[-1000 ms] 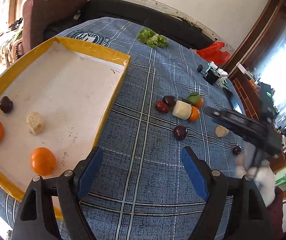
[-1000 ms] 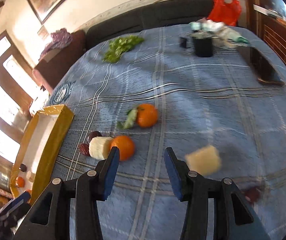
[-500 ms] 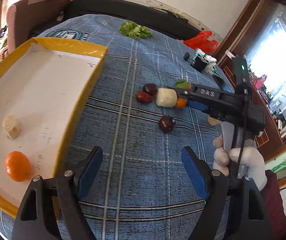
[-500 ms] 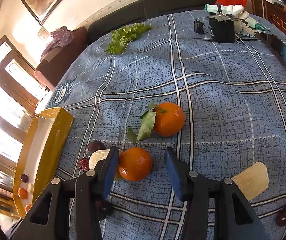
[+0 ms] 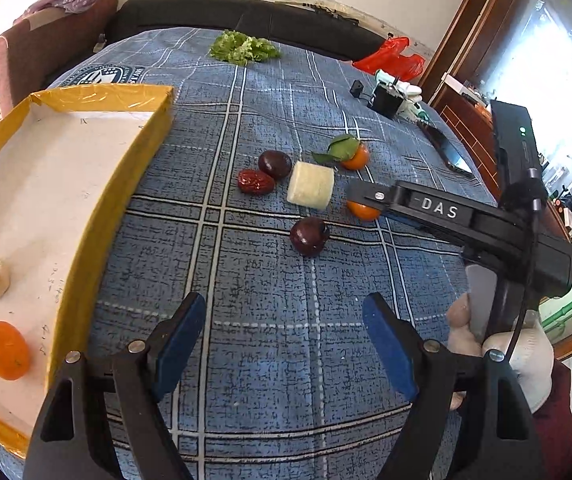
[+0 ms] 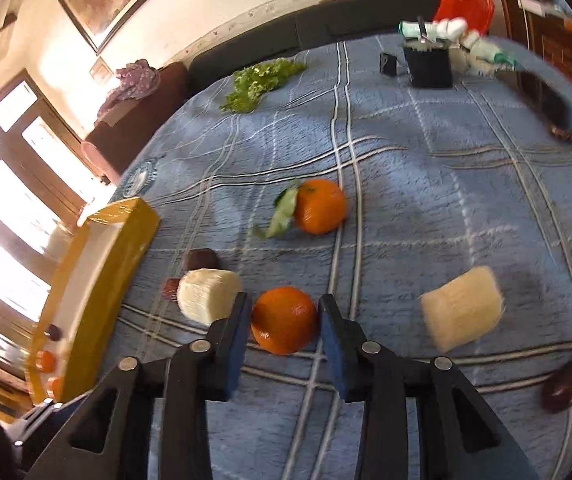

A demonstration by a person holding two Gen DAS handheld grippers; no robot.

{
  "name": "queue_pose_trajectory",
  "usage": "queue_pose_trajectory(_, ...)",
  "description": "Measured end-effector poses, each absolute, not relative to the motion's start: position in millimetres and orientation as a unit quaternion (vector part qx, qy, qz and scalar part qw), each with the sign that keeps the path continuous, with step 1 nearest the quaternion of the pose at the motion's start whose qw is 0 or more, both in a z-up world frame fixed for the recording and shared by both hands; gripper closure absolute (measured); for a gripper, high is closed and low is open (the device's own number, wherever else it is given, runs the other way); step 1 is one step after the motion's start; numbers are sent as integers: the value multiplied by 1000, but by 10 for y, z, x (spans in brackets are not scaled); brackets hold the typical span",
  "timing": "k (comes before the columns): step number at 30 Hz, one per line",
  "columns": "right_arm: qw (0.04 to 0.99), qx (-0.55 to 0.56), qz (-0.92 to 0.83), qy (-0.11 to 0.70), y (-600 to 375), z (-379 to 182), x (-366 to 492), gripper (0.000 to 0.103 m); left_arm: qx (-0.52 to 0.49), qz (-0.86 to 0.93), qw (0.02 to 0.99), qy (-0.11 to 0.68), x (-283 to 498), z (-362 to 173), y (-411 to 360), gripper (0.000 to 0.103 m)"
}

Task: Organize fruits
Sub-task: 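Grasp another dark plum with the left tool while the right tool grasps an orange, then carry the plum and orange into the yellow tray and release both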

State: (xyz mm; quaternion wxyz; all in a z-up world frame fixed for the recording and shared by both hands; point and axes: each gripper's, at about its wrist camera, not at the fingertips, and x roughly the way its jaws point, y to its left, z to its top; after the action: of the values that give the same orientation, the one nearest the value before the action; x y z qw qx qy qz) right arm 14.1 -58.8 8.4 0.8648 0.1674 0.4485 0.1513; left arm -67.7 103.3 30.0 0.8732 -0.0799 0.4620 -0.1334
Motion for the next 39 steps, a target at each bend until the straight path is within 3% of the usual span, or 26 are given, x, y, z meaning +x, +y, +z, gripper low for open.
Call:
queue_pose_trajectory(5, 871, 150, 159, 440, -496, 59, 161, 49, -69, -129, 873, 464, -611, 284, 983, 23)
queue_pose_trajectory(6, 873, 148, 152, 439, -492, 60, 164, 62, -66, -129, 874, 464, -587, 292, 969, 23)
queue_pose_trajectory(7, 872, 151, 154, 439, -500, 57, 166, 65, -63, -130, 875, 462, -561, 302, 952, 23)
queue_pose_trajectory(19, 881, 190, 144, 409, -727, 195, 103, 65, -20, -153, 875, 460, -96, 162, 692, 24)
queue_pose_trajectory(23, 878, 198, 145, 412, -752, 186, 107, 65, -11, -157, 873, 461, -39, 102, 638, 40)
queue_pose_trajectory(27, 875, 205, 143, 415, -773, 168, 120, 65, 23, -156, 876, 456, -72, 94, 528, 76)
queue_pose_trajectory(39, 876, 206, 150, 410, -748, 173, 80, 65, -39, -129, 893, 428, -347, 526, 1098, 75)
